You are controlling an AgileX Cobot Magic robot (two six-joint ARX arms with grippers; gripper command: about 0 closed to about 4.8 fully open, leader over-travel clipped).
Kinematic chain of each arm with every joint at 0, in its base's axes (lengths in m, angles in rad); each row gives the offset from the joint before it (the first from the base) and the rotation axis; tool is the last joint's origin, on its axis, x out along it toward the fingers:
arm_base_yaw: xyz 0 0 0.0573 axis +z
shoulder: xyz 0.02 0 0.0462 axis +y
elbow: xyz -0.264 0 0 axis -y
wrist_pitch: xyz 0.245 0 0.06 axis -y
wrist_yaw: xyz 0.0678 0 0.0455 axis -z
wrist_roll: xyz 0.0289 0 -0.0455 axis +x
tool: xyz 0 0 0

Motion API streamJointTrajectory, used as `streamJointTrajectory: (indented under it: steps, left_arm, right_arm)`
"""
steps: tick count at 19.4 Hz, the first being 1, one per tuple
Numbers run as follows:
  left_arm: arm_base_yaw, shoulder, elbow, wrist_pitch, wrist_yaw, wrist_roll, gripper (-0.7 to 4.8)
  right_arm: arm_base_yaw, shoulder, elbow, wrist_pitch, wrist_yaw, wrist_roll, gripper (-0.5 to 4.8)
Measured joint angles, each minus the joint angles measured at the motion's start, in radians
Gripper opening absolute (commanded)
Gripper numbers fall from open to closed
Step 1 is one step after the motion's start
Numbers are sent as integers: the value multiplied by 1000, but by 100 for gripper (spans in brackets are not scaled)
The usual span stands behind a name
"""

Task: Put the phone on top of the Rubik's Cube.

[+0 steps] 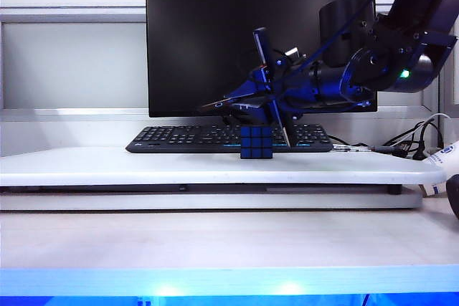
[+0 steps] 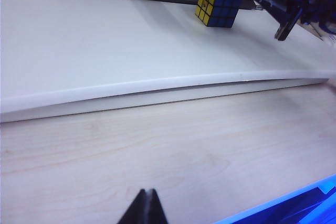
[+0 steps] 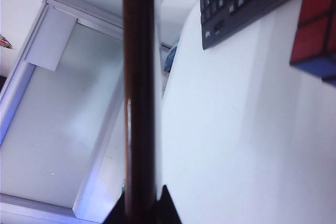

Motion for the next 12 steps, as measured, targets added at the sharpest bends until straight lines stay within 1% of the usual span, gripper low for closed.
streamJointTrajectory:
  steps: [6, 12]
  left_arm:
    - [0, 0, 0, 0, 0, 0, -6]
    - [0, 0, 0, 0, 0, 0, -6]
  right_arm:
    - [-55, 0, 2, -48, -2, -1, -6]
    - [-77, 0, 2, -64, -3, -13, -6]
